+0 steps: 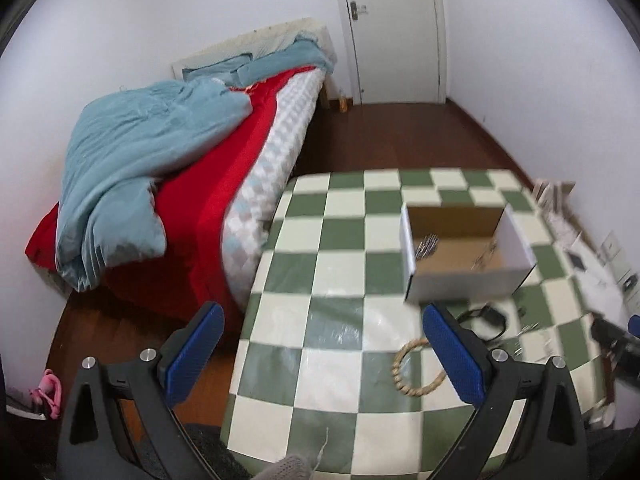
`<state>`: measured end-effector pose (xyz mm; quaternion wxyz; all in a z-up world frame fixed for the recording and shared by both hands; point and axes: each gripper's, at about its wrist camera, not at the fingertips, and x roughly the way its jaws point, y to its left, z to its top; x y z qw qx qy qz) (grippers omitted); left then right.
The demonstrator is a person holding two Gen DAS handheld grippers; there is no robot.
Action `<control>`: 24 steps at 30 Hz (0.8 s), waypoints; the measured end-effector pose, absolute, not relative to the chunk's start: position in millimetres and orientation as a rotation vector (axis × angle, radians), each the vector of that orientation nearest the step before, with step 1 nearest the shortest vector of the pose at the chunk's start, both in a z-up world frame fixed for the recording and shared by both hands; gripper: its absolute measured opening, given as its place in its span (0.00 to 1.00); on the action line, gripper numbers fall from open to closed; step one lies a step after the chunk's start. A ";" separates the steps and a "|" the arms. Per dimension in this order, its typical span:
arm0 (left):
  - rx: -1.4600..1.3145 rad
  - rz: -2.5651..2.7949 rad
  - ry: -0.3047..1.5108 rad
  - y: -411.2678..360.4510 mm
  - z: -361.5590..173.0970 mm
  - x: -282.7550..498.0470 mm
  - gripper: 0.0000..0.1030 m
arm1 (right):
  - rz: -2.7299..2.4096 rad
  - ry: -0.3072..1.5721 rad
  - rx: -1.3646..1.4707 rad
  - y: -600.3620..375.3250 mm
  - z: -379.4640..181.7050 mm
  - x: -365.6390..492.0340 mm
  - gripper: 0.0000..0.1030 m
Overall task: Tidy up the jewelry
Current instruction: 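Open both grippers and lift them out of the box, then grasp the wooden bead bracelet with the left gripper while the right gripper grasps the thin chain bracelet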
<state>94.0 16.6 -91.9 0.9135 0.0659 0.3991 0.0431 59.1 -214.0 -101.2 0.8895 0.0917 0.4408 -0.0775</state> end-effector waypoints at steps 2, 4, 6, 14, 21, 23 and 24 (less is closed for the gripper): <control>0.154 0.093 0.863 15.3 -119.4 98.9 0.99 | -0.165 0.961 0.229 -226.1 -129.8 58.8 0.90; 0.178 0.089 0.919 12.4 -148.7 107.4 0.99 | -0.191 1.003 0.255 -239.9 -158.6 60.1 0.74; 0.203 0.084 0.964 9.6 -173.3 117.0 0.98 | -0.203 1.033 0.297 -254.4 -185.4 61.3 0.71; 0.235 0.009 1.129 -9.3 -238.2 144.3 0.89 | -0.245 1.090 0.408 -293.5 -264.5 68.6 0.64; 0.225 -0.049 1.128 -19.6 -243.5 142.4 0.74 | -0.243 1.078 0.322 -280.2 -281.7 92.8 0.56; 0.204 -0.084 1.124 -20.5 -242.3 141.3 0.61 | -0.251 1.076 0.271 -272.3 -283.2 98.8 0.54; 0.188 -0.108 1.124 -21.9 -241.8 140.2 0.49 | -0.254 1.074 0.248 -268.6 -283.8 100.6 0.52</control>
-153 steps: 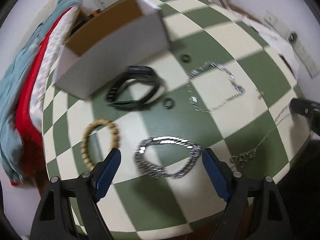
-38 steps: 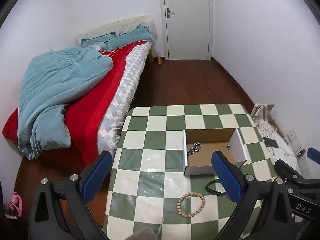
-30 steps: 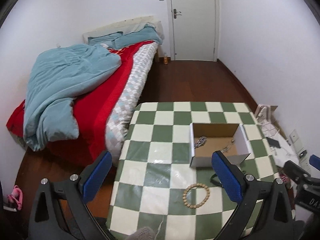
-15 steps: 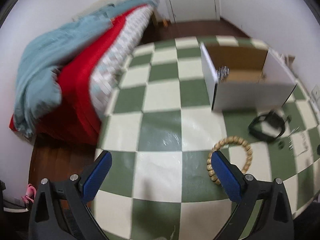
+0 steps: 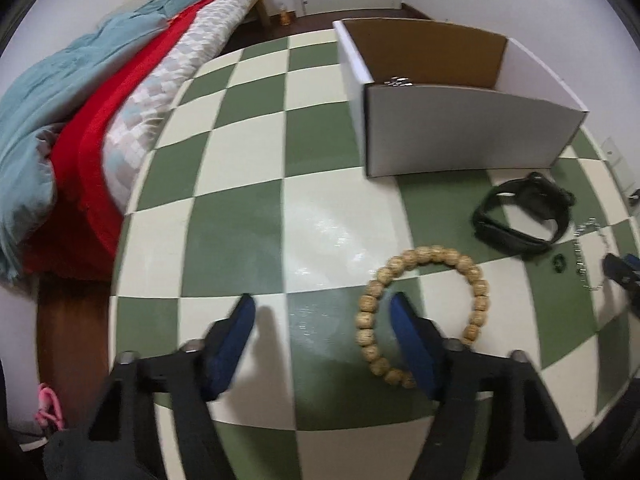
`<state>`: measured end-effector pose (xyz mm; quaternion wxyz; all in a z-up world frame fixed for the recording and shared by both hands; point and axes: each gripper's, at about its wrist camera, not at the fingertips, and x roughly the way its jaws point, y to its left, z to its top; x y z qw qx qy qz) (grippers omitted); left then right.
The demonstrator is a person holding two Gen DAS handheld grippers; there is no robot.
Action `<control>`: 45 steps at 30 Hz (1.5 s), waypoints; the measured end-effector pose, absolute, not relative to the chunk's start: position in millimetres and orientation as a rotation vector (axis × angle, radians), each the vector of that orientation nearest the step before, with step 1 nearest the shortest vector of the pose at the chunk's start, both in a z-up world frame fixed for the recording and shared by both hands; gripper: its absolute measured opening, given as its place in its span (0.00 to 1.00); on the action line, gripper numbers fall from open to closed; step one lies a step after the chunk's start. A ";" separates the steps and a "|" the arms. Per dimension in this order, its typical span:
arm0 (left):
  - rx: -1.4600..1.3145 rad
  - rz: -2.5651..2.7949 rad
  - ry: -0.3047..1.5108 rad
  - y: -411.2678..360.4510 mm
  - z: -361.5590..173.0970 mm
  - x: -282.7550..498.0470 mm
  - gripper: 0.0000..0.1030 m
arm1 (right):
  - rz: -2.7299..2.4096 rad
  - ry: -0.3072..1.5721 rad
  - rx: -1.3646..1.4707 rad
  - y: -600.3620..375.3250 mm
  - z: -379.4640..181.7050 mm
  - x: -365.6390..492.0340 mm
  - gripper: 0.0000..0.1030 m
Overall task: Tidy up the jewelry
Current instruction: 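Grasp the wooden bead bracelet with the left gripper while the right gripper grasps the thin chain bracelet, then carry both bracelets into the white box and open both grippers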
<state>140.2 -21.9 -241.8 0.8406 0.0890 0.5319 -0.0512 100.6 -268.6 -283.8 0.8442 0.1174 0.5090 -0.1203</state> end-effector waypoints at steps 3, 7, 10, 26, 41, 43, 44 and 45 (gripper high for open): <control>0.192 -0.169 1.118 -33.2 -240.4 135.9 0.14 | -0.273 1.072 0.169 -257.6 -284.1 103.8 0.46; 0.235 -0.157 1.102 -44.9 -239.9 131.4 0.07 | -0.253 1.055 0.143 -248.8 -282.6 104.1 0.28; 0.217 -0.154 1.110 -43.5 -237.7 130.3 0.06 | -0.249 1.058 0.133 -243.7 -281.5 105.0 0.09; 0.113 -0.210 0.984 -32.4 -158.8 111.7 0.06 | -0.123 0.949 0.334 -258.9 -216.8 78.0 0.01; 0.067 -0.288 0.887 -46.9 -73.9 164.3 0.06 | -0.005 0.790 0.284 -238.0 -101.6 94.9 0.01; 0.068 -0.295 0.882 -50.2 -69.3 178.3 0.06 | 0.016 0.769 0.280 -235.1 -85.2 108.1 0.01; 0.072 -0.299 0.890 -52.2 -68.9 187.3 0.06 | 0.024 0.764 0.274 -232.5 -79.2 114.7 0.02; 0.071 -0.300 0.895 -53.2 -69.3 194.5 0.06 | 0.031 0.759 0.265 -229.7 -73.3 122.5 0.02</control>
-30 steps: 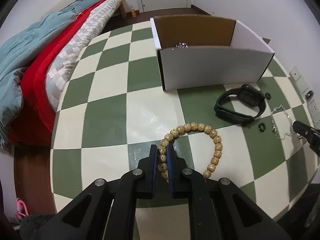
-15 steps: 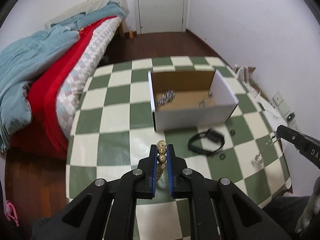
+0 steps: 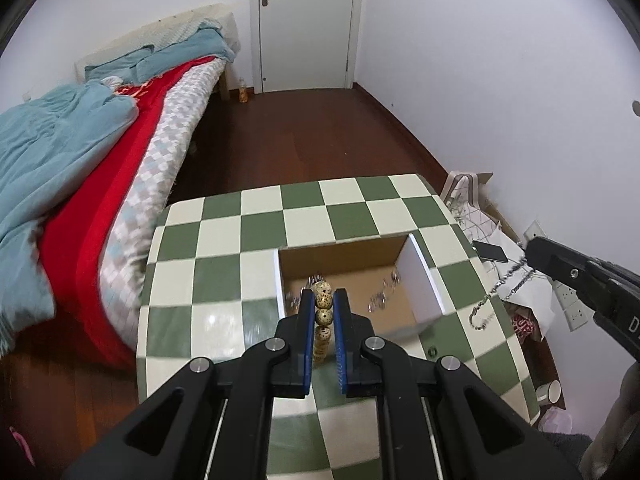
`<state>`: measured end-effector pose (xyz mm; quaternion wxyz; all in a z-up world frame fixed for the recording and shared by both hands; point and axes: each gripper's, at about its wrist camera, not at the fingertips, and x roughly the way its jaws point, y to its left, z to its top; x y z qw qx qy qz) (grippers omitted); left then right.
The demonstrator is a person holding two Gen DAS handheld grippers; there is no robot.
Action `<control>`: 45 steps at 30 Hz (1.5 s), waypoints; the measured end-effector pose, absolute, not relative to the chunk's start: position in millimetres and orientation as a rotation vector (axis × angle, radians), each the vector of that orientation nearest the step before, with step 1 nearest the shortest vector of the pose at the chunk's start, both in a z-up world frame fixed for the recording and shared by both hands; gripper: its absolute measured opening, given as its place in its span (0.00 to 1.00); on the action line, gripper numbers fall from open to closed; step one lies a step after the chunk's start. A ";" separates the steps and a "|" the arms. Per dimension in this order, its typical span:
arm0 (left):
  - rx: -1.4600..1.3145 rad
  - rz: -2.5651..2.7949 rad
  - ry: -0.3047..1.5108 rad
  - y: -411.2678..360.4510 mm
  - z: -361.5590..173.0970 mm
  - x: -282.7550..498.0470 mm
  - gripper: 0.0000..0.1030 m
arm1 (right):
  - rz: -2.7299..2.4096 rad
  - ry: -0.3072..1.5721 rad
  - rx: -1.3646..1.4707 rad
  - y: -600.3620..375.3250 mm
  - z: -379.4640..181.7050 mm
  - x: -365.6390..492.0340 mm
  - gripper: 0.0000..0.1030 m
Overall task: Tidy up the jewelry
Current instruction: 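Carry both bracelets into the white box and open both grippers, then lift both open grippers away from the box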
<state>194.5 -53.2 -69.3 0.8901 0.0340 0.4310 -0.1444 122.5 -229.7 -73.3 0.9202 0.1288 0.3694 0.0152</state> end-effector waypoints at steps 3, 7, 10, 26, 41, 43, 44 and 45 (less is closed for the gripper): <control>0.064 -0.302 0.921 -54.6 -74.4 217.6 0.06 | 0.060 0.763 0.249 -222.3 -63.6 149.9 0.02; 0.026 -0.306 0.983 -51.1 -92.8 245.3 0.06 | 0.102 0.817 0.250 -215.2 -68.7 196.0 0.02; 0.002 -0.309 1.027 -50.2 -109.7 258.8 0.06 | 0.124 0.870 0.256 -211.9 -82.6 226.8 0.01; -0.068 -0.233 1.099 -41.9 -138.4 277.8 0.36 | 0.183 1.113 0.292 -210.7 -151.4 318.9 0.05; 0.078 -0.023 0.973 -21.6 -135.1 236.1 1.00 | -0.089 1.085 0.118 -238.0 -163.6 252.0 0.92; 0.082 -0.015 0.974 -20.1 -137.6 229.9 1.00 | -0.105 1.091 0.094 -234.8 -169.3 241.2 0.97; 0.083 -0.016 0.972 -19.6 -138.4 226.4 1.00 | -0.109 1.094 0.085 -232.7 -173.0 234.9 0.99; 0.086 -0.013 0.971 -18.9 -138.8 223.1 1.00 | -0.117 1.095 0.076 -230.8 -175.5 230.3 0.99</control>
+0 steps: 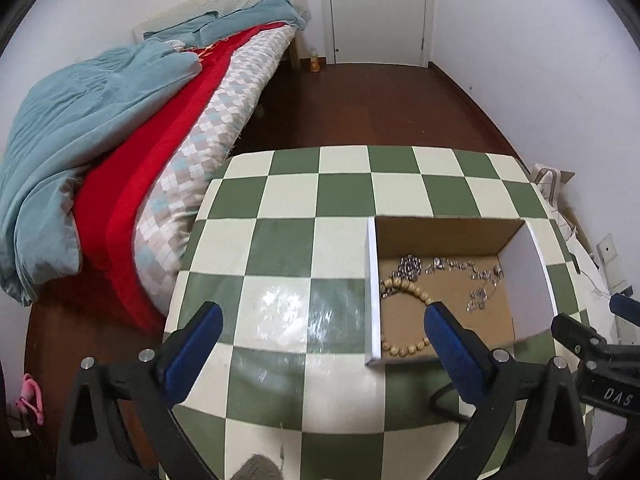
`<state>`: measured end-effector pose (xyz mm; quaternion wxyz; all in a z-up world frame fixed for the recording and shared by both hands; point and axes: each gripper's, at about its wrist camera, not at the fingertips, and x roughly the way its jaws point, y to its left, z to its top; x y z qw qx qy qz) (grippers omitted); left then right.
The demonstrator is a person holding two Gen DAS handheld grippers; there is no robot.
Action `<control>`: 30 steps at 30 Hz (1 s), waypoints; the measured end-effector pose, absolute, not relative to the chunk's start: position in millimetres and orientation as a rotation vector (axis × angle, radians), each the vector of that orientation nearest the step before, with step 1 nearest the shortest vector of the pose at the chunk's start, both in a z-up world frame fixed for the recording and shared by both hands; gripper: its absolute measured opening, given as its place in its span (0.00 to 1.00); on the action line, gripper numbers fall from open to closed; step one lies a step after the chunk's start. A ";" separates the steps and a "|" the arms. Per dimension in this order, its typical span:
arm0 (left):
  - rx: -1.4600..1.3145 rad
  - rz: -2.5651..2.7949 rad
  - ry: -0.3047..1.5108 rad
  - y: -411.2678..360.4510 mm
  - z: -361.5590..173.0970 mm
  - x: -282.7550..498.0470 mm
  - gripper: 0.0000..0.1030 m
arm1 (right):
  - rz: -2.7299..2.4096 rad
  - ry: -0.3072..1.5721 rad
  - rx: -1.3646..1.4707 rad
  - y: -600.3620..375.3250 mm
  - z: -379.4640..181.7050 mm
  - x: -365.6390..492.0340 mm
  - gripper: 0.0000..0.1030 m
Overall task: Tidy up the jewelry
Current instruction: 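Lift both open grippers away from the box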
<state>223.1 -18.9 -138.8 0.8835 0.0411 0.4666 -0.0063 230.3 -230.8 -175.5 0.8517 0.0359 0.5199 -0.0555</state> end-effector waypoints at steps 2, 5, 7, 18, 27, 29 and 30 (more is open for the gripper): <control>0.092 -0.008 0.967 -18.4 -138.0 216.8 1.00 | -0.122 1.090 0.064 -226.6 -178.5 221.7 0.99; 0.090 -0.011 0.958 -16.8 -134.6 206.6 1.00 | -0.128 1.078 0.062 -221.4 -179.1 208.1 1.00; 0.093 -0.004 0.945 -15.2 -130.9 199.2 1.00 | -0.130 1.066 0.065 -218.3 -177.4 199.6 1.00; 0.095 0.004 0.842 -8.1 -90.5 154.6 1.00 | -0.154 0.944 0.032 -203.9 -138.3 148.0 1.00; 0.087 -0.015 0.764 -4.4 -55.6 123.5 1.00 | -0.165 0.839 0.010 -199.1 -92.8 110.1 1.00; 0.082 -0.014 0.750 -3.6 -51.7 117.5 1.00 | -0.162 0.819 0.017 -198.5 -83.9 101.9 1.00; 0.081 -0.015 0.743 -3.4 -50.8 114.9 1.00 | -0.162 0.811 0.020 -197.9 -80.5 98.2 1.00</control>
